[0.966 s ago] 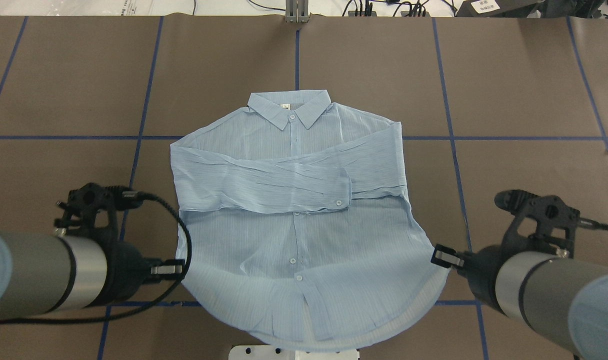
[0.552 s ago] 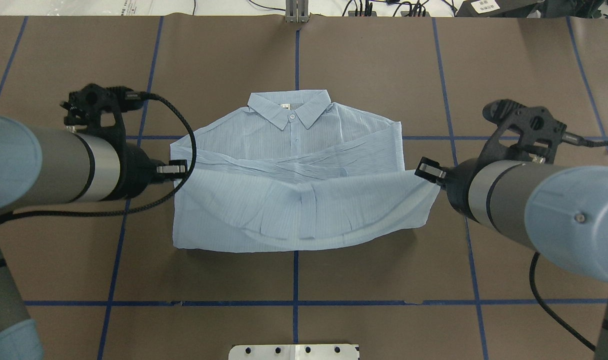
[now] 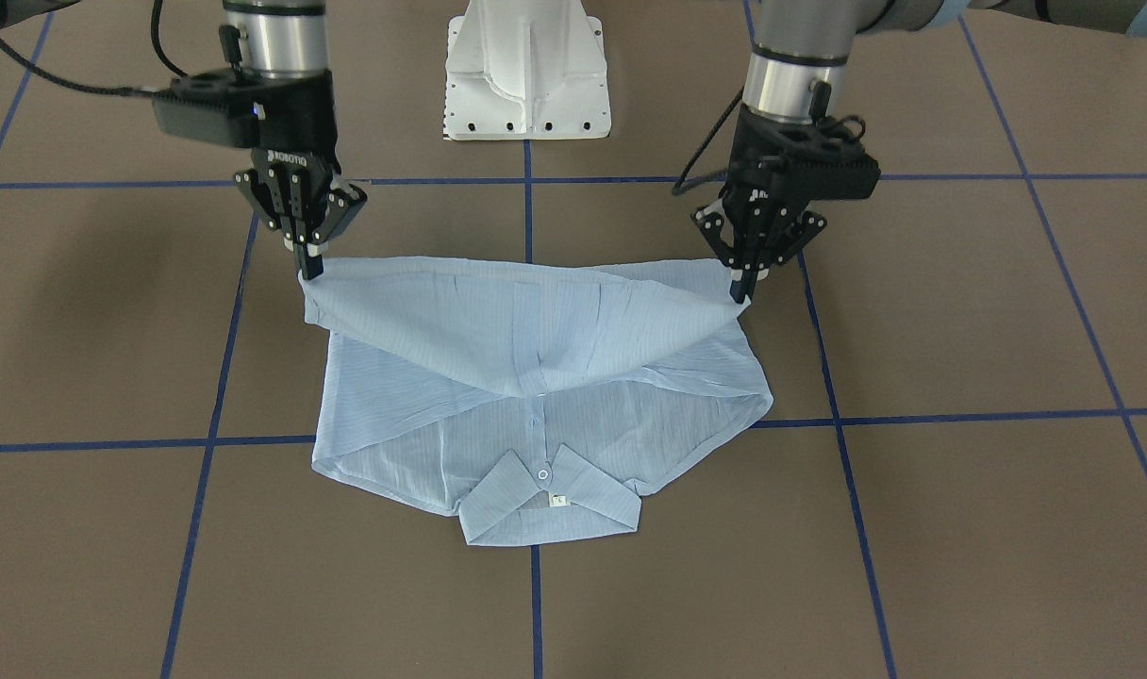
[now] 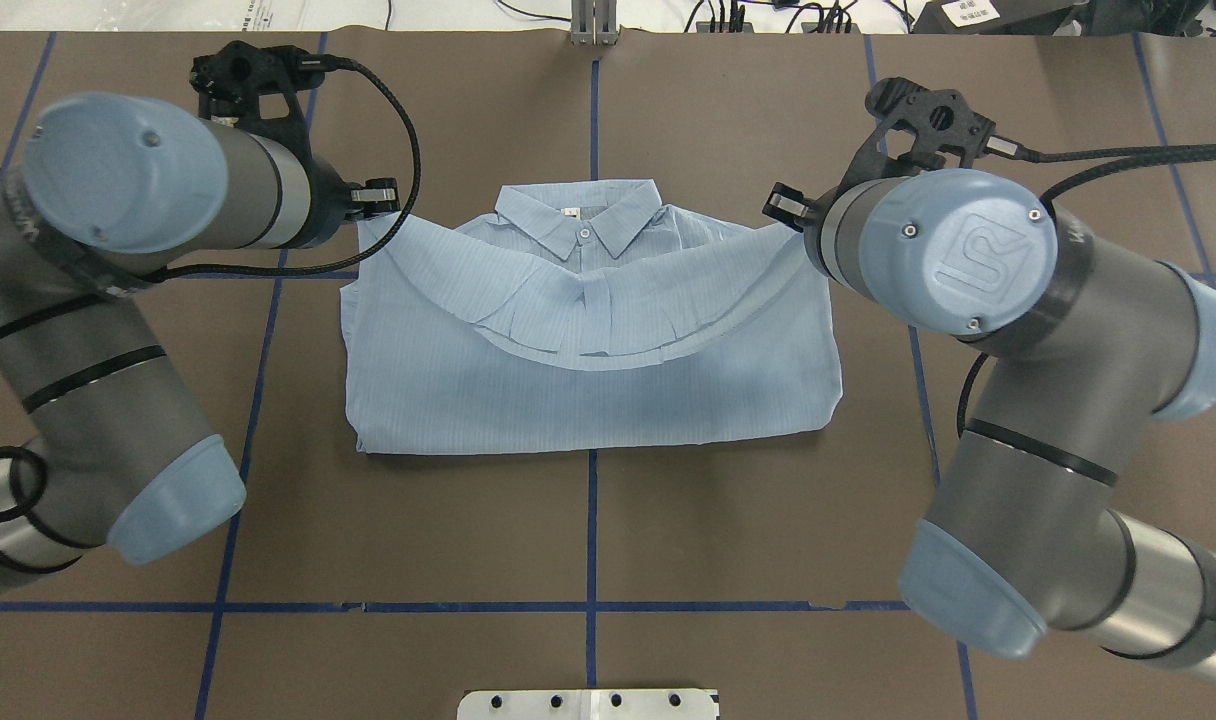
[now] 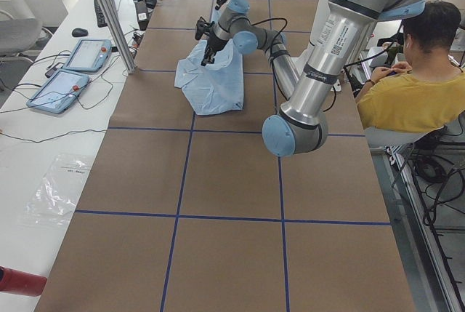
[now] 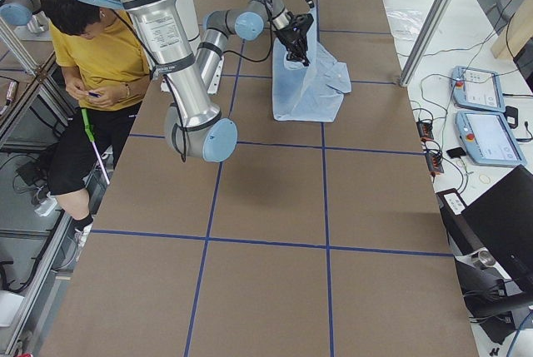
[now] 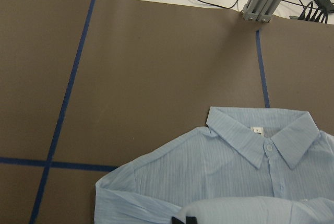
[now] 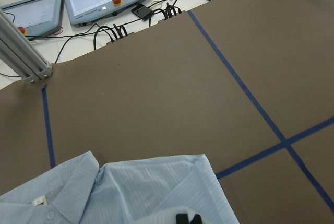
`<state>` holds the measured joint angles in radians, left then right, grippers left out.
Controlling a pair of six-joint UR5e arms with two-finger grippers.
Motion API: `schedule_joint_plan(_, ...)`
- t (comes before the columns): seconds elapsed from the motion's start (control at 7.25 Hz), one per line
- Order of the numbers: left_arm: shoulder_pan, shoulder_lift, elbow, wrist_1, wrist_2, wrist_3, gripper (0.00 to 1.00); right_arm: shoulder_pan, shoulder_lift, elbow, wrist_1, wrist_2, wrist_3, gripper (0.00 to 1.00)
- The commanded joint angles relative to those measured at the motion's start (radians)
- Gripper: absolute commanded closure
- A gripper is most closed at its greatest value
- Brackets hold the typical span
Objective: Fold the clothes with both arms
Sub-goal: 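Release the hem and raise both grippers above the folded shirt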
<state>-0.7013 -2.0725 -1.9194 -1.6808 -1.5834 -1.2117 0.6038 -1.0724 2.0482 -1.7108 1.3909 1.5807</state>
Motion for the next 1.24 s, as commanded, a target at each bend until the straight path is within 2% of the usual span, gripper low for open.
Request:
schedule_joint_plan(0.0,-0.004,-0.006,0.312,-0.291,0.051,0.000,1.00,0.022,0.003,-0.229,0.226,-0.003,-0.036,1.00)
schedule_joint_plan(0.14,-0.003,-0.003,0.411,-0.388,0.059,0.000,1.00,0.022,0.006,-0.328,0.320,-0.004,-0.037,1.00)
schedule_joint_plan(0.28,0.002,0.003,0.456,-0.439,0.068,0.000,1.00,0.021,0.009,-0.403,0.385,-0.004,-0.036,1.00)
schedule_joint_plan(0.83,0.032,-0.001,0.453,-0.441,0.066,-0.002,1.00,0.013,0.011,-0.436,0.398,-0.004,-0.037,1.00)
schedule_joint_plan(0.97,0.035,0.002,0.451,-0.442,0.065,-0.002,0.93,0.013,0.011,-0.434,0.399,-0.004,-0.036,0.59)
schedule_joint_plan(1.1,0.036,0.011,0.444,-0.453,0.065,0.012,0.01,0.016,0.015,-0.424,0.399,0.003,-0.059,0.01)
